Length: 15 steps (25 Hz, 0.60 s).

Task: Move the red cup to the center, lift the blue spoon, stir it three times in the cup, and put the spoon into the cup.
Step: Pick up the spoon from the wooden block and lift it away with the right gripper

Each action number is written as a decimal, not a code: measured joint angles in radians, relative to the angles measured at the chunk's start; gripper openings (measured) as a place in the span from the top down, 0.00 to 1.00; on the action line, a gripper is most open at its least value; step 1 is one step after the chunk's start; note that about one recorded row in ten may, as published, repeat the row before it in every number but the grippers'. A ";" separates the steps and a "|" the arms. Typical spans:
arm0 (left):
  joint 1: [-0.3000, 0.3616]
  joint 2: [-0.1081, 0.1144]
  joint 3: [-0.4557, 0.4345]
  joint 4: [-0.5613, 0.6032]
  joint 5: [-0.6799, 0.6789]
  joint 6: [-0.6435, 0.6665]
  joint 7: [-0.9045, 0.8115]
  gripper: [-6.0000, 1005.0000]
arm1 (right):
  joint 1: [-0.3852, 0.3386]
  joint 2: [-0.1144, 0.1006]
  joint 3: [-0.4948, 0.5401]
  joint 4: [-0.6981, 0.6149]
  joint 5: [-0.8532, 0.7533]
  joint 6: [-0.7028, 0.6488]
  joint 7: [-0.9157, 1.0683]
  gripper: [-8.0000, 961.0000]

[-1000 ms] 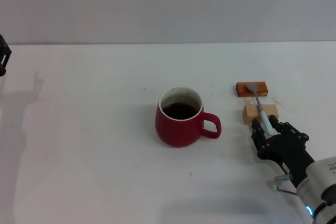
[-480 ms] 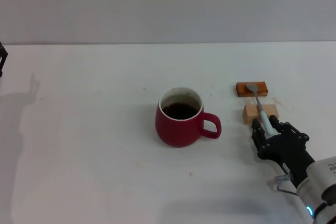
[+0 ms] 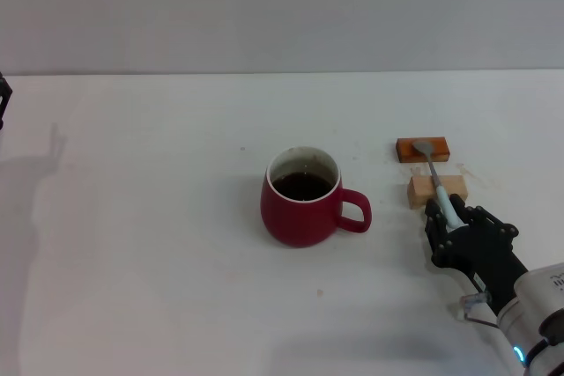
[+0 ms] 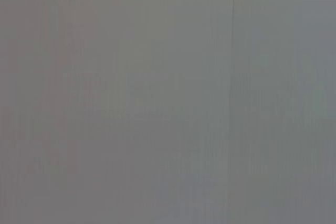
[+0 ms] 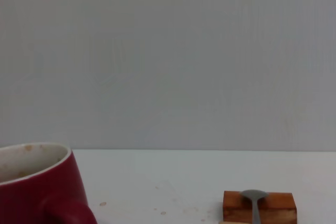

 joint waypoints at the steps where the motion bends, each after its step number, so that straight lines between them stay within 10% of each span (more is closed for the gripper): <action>1: 0.000 0.000 0.000 0.000 0.000 0.001 0.000 0.16 | 0.000 0.000 0.000 0.000 0.000 0.000 0.000 0.67; 15: 0.000 0.002 0.000 0.000 0.000 0.002 0.000 0.16 | -0.006 -0.002 0.005 -0.004 0.000 -0.007 0.000 0.68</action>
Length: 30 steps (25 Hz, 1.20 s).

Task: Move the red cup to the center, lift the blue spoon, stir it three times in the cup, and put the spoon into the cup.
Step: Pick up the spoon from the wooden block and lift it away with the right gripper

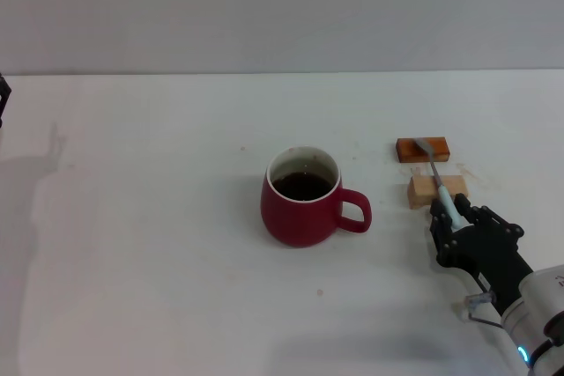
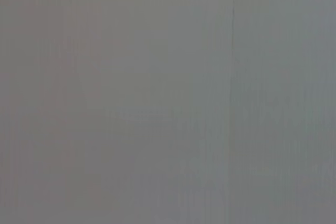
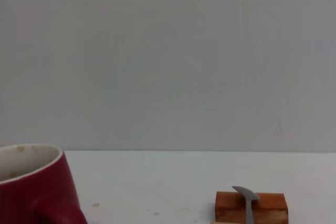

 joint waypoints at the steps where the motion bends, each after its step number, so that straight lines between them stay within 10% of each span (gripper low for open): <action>1: 0.000 0.000 0.000 0.000 0.000 0.000 0.000 0.16 | 0.000 0.000 0.000 0.000 0.000 0.000 0.000 0.68; 30: 0.006 0.000 0.000 -0.002 -0.006 0.017 -0.002 0.16 | 0.000 -0.002 0.007 -0.002 0.000 0.007 0.000 0.75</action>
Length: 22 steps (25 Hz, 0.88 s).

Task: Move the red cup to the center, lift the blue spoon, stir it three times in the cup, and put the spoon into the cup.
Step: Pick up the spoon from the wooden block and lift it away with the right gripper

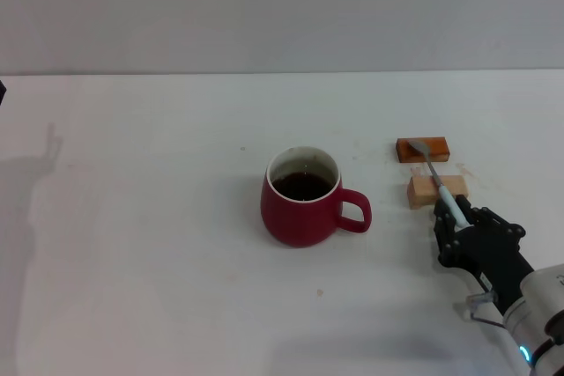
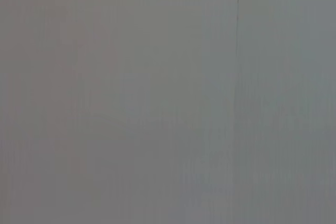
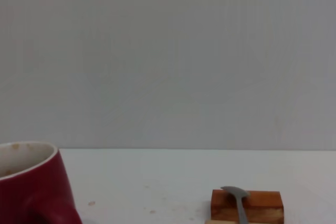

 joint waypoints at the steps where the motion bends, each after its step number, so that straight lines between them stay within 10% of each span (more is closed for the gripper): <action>1: 0.000 0.000 0.000 0.000 0.000 0.000 0.000 0.16 | 0.000 0.000 0.000 0.000 0.000 0.000 0.000 0.75; 22: 0.001 0.001 -0.002 0.000 -0.002 0.006 -0.001 0.16 | -0.001 -0.002 0.005 0.000 0.000 0.001 0.000 0.78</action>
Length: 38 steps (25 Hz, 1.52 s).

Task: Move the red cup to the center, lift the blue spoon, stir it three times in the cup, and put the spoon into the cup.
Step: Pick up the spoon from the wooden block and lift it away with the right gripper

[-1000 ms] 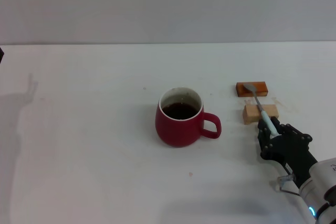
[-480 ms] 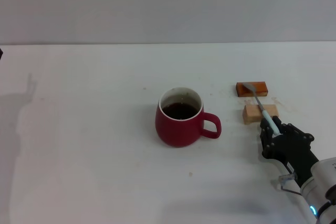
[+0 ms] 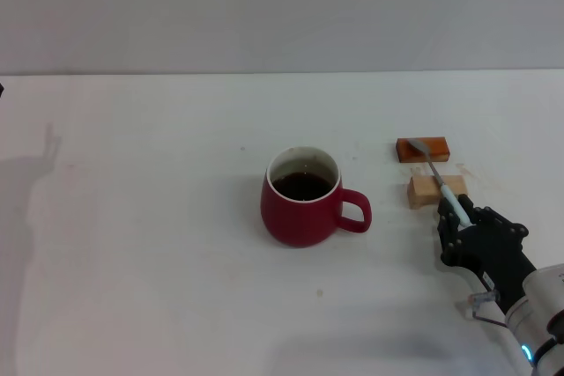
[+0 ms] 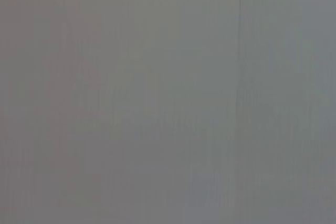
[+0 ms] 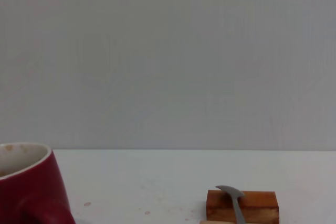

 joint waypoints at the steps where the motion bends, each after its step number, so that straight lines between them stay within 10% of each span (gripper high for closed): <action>1: 0.000 0.000 0.000 0.000 0.000 0.000 0.000 0.16 | 0.000 0.000 0.000 0.000 0.000 0.000 0.000 0.79; 38: 0.007 0.002 -0.001 0.002 0.000 0.003 -0.024 0.16 | -0.014 0.000 0.014 0.000 0.000 0.002 -0.007 0.86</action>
